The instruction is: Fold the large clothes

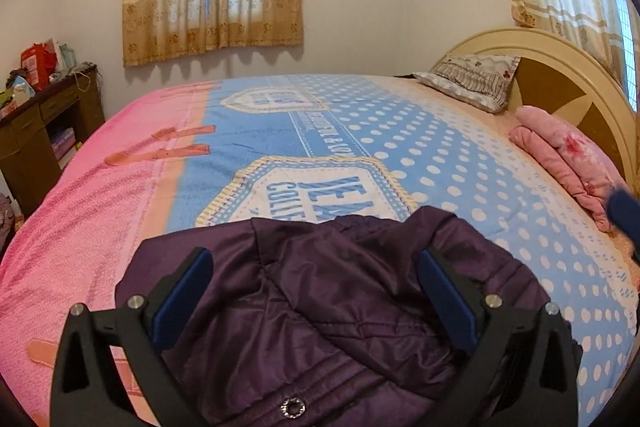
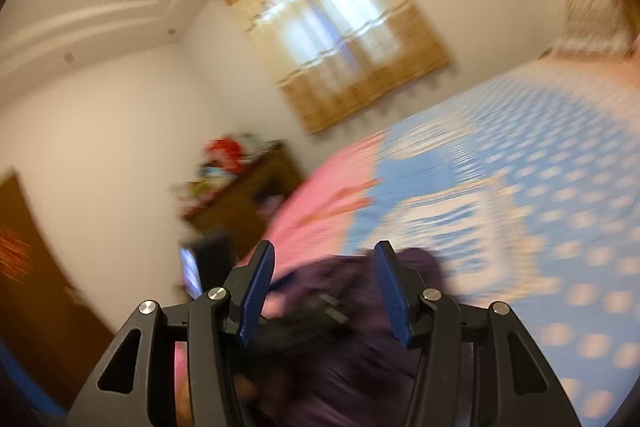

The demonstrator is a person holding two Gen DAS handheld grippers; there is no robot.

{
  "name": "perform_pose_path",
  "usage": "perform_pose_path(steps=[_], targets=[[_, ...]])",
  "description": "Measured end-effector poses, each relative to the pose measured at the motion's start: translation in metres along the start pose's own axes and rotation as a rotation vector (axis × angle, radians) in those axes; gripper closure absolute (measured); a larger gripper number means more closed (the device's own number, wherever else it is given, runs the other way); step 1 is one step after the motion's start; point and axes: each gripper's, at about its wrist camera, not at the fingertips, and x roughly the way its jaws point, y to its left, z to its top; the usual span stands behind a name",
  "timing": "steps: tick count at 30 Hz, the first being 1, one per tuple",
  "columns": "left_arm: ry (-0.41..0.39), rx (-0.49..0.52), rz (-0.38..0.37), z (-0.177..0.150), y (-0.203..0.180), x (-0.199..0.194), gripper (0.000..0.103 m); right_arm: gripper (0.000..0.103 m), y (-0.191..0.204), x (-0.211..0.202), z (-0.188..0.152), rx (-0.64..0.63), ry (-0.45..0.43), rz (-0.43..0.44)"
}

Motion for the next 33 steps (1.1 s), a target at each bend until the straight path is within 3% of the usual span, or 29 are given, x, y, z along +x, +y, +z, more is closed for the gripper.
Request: perform_pose_path(steps=[3, 5, 8, 10, 13, 14, 17, 24, 33], targets=[[-0.019, -0.004, 0.037, -0.004, 0.001, -0.008, 0.0, 0.05, -0.018, 0.039, 0.016, 0.127, 0.037, 0.094], [-0.01, -0.031, 0.048, -0.007, 0.007, -0.01, 0.0, 0.05, -0.032, 0.059, 0.019, 0.183, 0.055, 0.098], [0.001, -0.072, 0.044, -0.013, 0.016, -0.009, 0.0, 0.05, -0.053, 0.085, 0.012, 0.228, 0.123, 0.03], [0.025, -0.081, 0.053, -0.016, 0.02, -0.002, 0.0, 0.05, -0.066, 0.1, 0.003, 0.228, 0.184, -0.06], [0.077, -0.084, 0.096, -0.021, 0.021, 0.012, 0.0, 0.048, -0.089, 0.105, -0.012, 0.221, 0.22, -0.174], [0.082, -0.081, 0.105, -0.022, 0.02, 0.014, 0.0, 0.043, -0.094, 0.107, -0.016, 0.211, 0.22, -0.204], [0.1, -0.049, 0.138, -0.026, 0.01, 0.023, 0.0, 0.041, -0.114, 0.113, -0.029, 0.208, 0.244, -0.263], [0.149, 0.004, 0.174, -0.035, 0.0, 0.043, 0.0, 0.04, -0.142, 0.123, -0.05, 0.242, 0.263, -0.285], [0.16, 0.011, 0.196, -0.043, -0.001, 0.046, 0.0, 0.039, -0.145, 0.126, -0.062, 0.217, 0.246, -0.287]])
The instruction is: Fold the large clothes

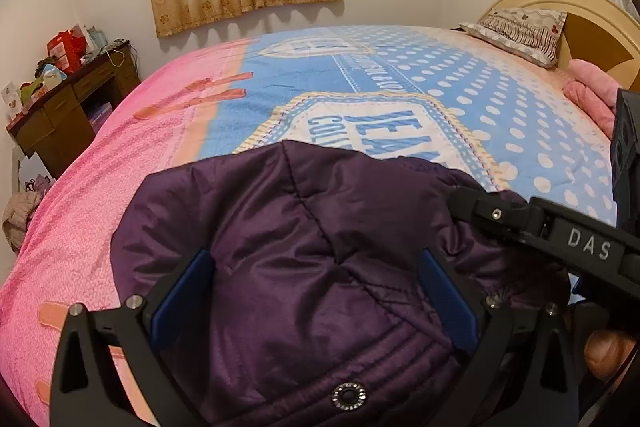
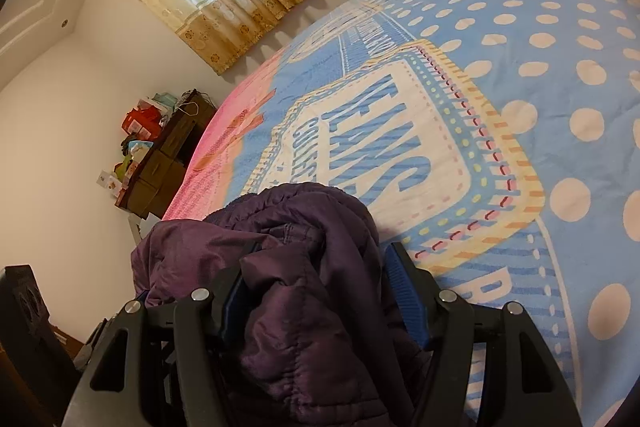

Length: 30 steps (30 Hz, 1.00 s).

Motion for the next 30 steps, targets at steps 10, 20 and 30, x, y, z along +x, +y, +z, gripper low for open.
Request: perform_pose_path(steps=[10, 20, 30], targets=[[0.013, 0.019, 0.037, -0.001, -0.006, 0.006, 0.0, 0.039, -0.004, 0.009, -0.003, -0.003, 0.013, 0.002], [0.016, 0.023, 0.051, -0.001, -0.009, 0.008, 0.0, 0.039, -0.009, 0.016, -0.003, 0.005, 0.025, 0.019], [0.028, 0.027, 0.065, 0.0, -0.013, 0.012, 0.0, 0.039, -0.014, 0.029, 0.001, 0.016, 0.057, 0.033]])
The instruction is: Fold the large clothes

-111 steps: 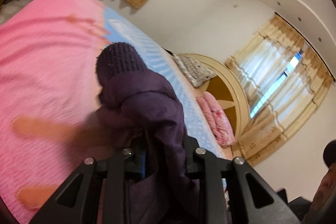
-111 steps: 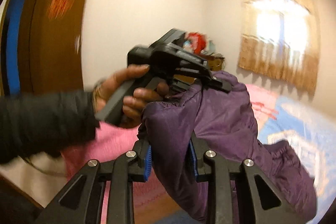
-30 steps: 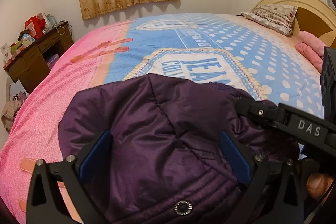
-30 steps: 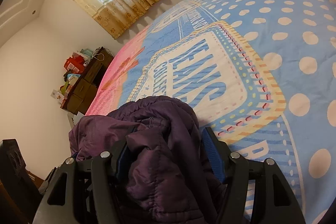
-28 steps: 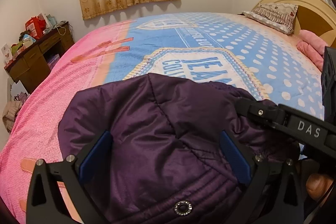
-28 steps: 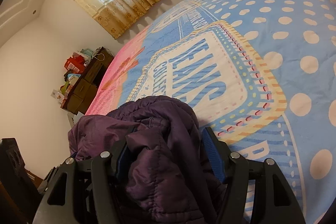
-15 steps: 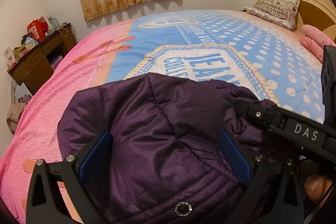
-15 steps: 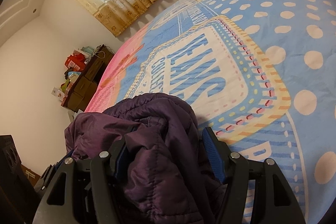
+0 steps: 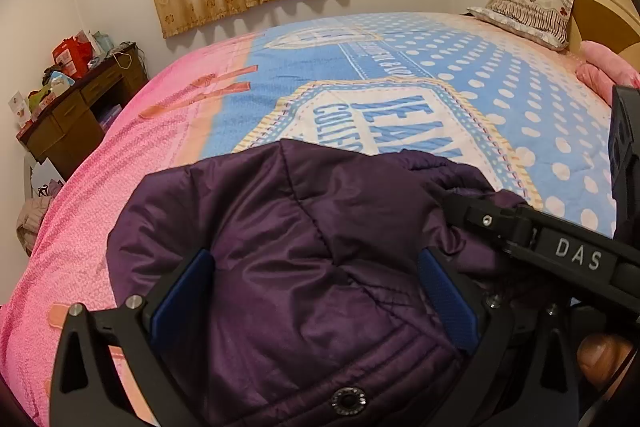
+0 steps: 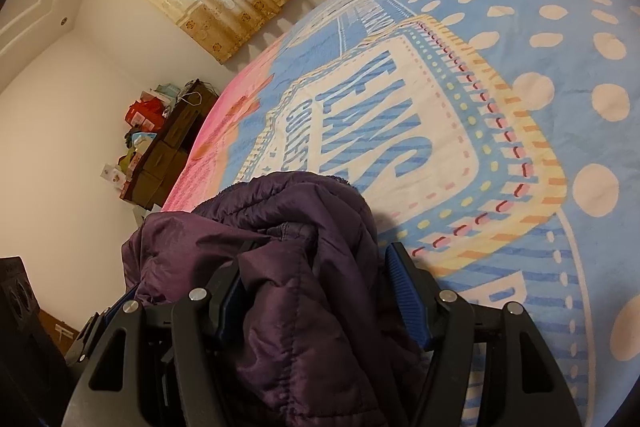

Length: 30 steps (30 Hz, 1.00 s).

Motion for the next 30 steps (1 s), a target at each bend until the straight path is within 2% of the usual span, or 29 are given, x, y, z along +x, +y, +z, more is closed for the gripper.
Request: perform_pose_path(steps=[9, 20, 30], targets=[[0.0, 0.004, 0.007, 0.0, -0.002, 0.001, 0.0, 0.038, -0.005, 0.005, 0.002, 0.011, 0.01, 0.02], [0.01, 0.011, 0.021, 0.0, -0.004, 0.003, 0.0, 0.035, -0.001, 0.009, 0.002, -0.007, 0.027, -0.018], [0.009, 0.01, 0.02, -0.001, -0.004, 0.002, 0.0, 0.034, 0.0, 0.011, 0.002, 0.003, 0.033, 0.0]])
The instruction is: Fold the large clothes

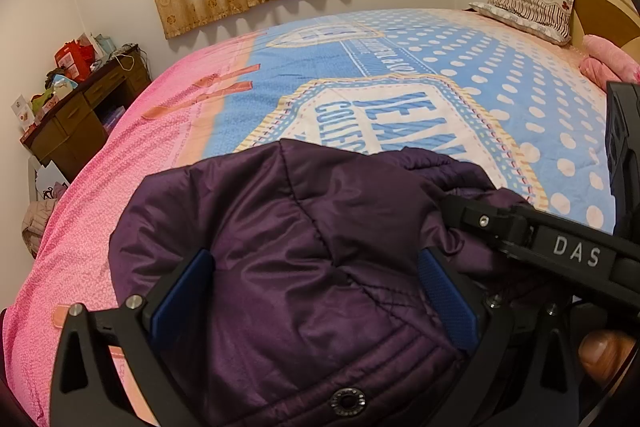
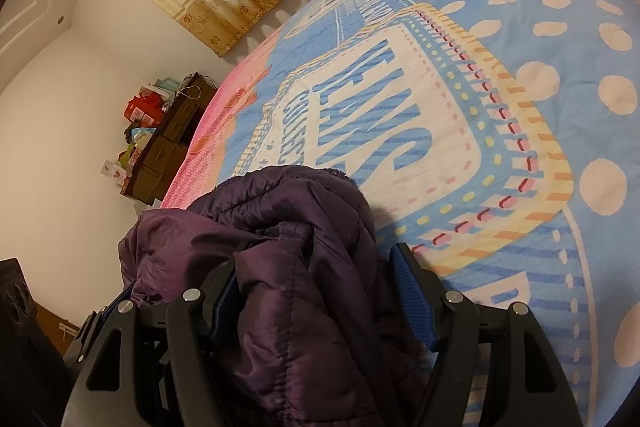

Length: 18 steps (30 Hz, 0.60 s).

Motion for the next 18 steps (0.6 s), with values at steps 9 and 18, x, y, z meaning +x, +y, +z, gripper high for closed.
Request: perform_pose_path(steps=[9, 18], targets=[[0.002, 0.005, 0.007, 0.0, -0.001, 0.0, 0.0, 0.033, 0.004, -0.001, -0.001, -0.03, -0.008, -0.035], [0.006, 0.02, 0.012, 0.004, 0.001, -0.009, 0.0, 0.019, -0.005, 0.007, 0.013, -0.022, 0.146, 0.046]])
